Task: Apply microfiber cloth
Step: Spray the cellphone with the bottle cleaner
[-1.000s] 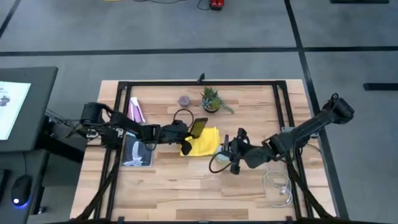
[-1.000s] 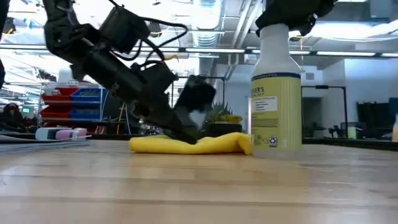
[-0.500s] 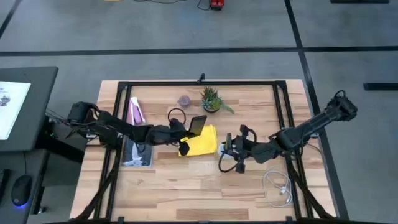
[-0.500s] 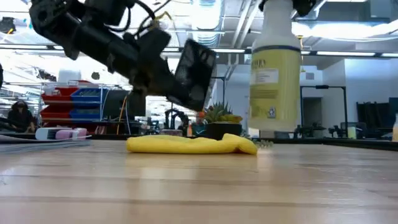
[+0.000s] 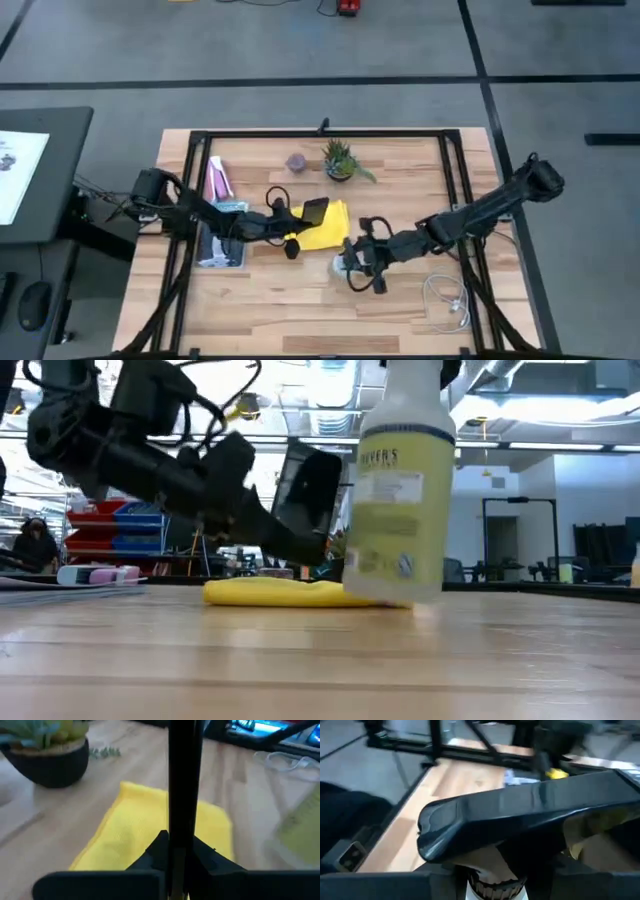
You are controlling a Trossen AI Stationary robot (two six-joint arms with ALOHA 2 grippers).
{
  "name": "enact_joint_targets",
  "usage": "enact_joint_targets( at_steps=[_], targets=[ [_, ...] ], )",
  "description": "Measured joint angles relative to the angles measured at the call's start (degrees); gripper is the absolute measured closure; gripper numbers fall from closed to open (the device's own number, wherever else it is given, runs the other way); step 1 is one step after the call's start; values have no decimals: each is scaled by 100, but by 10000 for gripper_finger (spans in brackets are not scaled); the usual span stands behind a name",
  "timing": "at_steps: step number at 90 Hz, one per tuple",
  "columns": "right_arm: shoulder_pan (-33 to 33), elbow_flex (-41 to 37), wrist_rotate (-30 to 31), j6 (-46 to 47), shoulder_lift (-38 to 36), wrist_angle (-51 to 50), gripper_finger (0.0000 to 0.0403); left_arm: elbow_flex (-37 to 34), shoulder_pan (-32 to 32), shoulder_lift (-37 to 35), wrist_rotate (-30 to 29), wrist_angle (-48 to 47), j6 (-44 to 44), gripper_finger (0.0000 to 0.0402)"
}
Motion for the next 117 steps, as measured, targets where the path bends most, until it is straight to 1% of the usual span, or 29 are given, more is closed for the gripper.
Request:
enact_joint_targets(
  at_steps=[16, 22, 31, 39, 43, 56, 66, 88, 96, 117],
  targets=[
    [-75, 37, -55, 308, 321, 155, 280, 61, -61, 376, 65, 457, -21, 393],
    [-71, 37, -20, 457, 347, 145, 260, 62, -69, 410, 54, 659, -19, 393],
    [-68, 30, -24, 540, 337, 95, 218, 72, -81, 400, 59, 842, 39, 393],
    [-68, -35, -68, 602, 338, -183, 187, 70, -81, 357, 59, 996, 142, 393],
    [-66, -39, -80, 629, 360, -146, 175, 72, -81, 310, 59, 1106, 165, 393],
    [-64, 17, -100, 842, 221, -71, 148, 69, -79, 66, 59, 1038, 130, 393],
    [-62, -20, -95, 844, 231, -260, 138, 69, -79, -132, 60, 1048, 226, 393],
    [-75, -2, -47, 942, -218, -646, 131, 72, -70, -284, 61, 808, 263, 393],
    [-85, 0, 117, 883, -287, -647, 131, 72, -65, -284, 61, 737, 265, 393],
    [-271, 0, 75, 688, -247, -536, 131, 72, -63, -284, 61, 663, 263, 393]
  ],
)
